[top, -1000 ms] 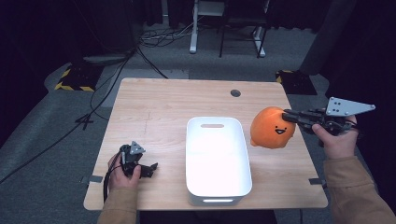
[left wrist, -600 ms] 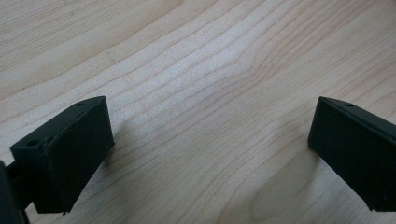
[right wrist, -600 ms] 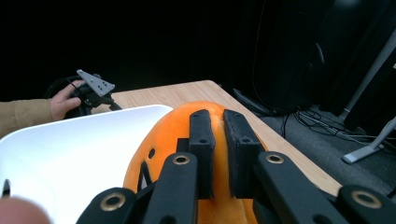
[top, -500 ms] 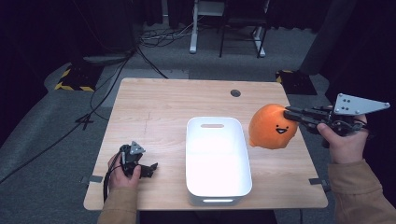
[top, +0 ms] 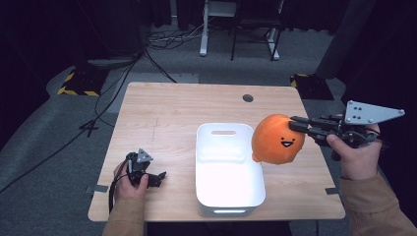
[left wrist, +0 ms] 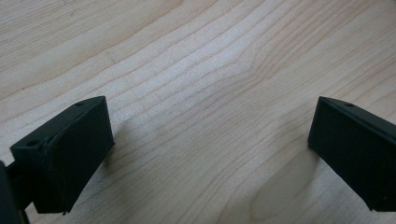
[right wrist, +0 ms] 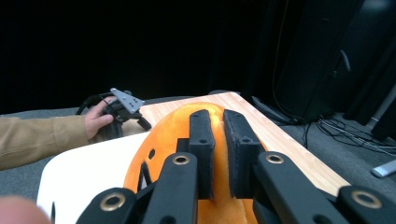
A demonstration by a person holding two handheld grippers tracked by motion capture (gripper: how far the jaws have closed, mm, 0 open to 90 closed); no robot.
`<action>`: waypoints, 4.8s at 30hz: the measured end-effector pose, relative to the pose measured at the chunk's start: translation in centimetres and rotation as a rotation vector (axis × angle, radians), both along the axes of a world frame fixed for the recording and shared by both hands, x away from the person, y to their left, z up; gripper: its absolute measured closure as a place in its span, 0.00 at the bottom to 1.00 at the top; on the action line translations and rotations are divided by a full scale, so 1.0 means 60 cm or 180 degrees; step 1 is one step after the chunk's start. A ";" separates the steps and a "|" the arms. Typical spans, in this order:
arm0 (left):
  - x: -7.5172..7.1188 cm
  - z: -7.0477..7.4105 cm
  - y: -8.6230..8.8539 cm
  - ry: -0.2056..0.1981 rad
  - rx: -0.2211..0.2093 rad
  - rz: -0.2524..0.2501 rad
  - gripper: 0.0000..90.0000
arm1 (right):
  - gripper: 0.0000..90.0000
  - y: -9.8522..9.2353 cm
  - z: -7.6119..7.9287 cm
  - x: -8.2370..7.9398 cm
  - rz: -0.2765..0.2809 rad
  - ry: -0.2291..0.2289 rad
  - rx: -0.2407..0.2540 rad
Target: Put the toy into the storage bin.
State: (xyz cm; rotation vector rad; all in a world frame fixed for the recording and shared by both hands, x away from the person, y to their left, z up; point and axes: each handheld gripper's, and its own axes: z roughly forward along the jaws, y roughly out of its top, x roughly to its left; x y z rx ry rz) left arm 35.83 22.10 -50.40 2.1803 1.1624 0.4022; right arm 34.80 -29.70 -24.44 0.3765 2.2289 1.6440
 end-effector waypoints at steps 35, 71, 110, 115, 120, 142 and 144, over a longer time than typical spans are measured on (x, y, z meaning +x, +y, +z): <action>0.000 0.001 0.001 -0.0003 0.0028 0.0001 0.00 | 0.92 0.129 -0.043 -0.028 0.0544 0.0229 -0.0138; 0.000 0.001 0.001 0.0000 0.0026 -0.0002 0.00 | 0.91 0.168 -0.151 -0.067 0.0606 0.0608 -0.0778; 0.000 0.001 0.001 -0.0002 0.0030 0.0000 0.00 | 0.77 0.167 -0.205 -0.068 0.0570 0.1127 -0.1085; 0.000 0.001 0.000 -0.0017 0.0018 0.0005 0.00 | 0.67 0.164 -0.198 -0.067 0.0499 0.1093 -0.1013; 0.001 0.000 0.000 0.0010 0.0003 -0.0015 0.00 | 0.56 0.164 -0.177 -0.062 0.0424 0.0992 -0.0918; 0.001 0.001 0.000 -0.0007 0.0014 -0.0001 0.00 | 0.40 0.142 -0.133 -0.019 -0.0112 0.0620 -0.0476; 0.001 0.000 0.000 -0.0013 0.0009 -0.0004 0.00 | 0.39 0.133 -0.132 -0.013 -0.0181 0.0587 -0.0487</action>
